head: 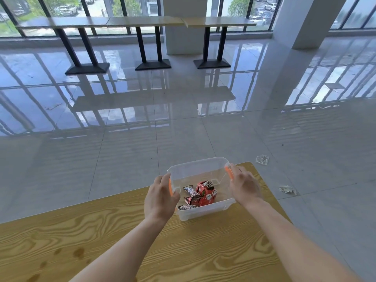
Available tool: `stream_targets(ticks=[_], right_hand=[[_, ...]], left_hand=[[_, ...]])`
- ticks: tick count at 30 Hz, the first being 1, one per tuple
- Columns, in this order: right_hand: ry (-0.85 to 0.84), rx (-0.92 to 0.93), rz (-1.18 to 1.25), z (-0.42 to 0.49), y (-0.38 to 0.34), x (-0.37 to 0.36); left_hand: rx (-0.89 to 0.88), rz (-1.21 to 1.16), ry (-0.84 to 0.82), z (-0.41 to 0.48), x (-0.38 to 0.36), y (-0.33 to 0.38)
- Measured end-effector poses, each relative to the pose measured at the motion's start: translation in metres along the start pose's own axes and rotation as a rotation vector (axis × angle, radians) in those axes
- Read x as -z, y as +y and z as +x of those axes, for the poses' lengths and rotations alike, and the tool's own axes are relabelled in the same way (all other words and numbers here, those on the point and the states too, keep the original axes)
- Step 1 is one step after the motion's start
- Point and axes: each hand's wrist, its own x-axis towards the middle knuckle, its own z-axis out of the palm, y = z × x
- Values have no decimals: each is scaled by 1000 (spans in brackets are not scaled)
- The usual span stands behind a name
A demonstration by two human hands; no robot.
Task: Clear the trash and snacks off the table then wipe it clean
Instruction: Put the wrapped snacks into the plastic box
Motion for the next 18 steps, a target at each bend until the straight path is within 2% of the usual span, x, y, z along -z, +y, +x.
stream_targets(ticks=[10, 18], right_hand=[[-33, 16, 15, -8, -8, 9], [-10, 87, -11, -28, -42, 23]], left_hand=[[-25, 45, -55, -7, 18, 1], [-108, 269, -46, -25, 47, -8]])
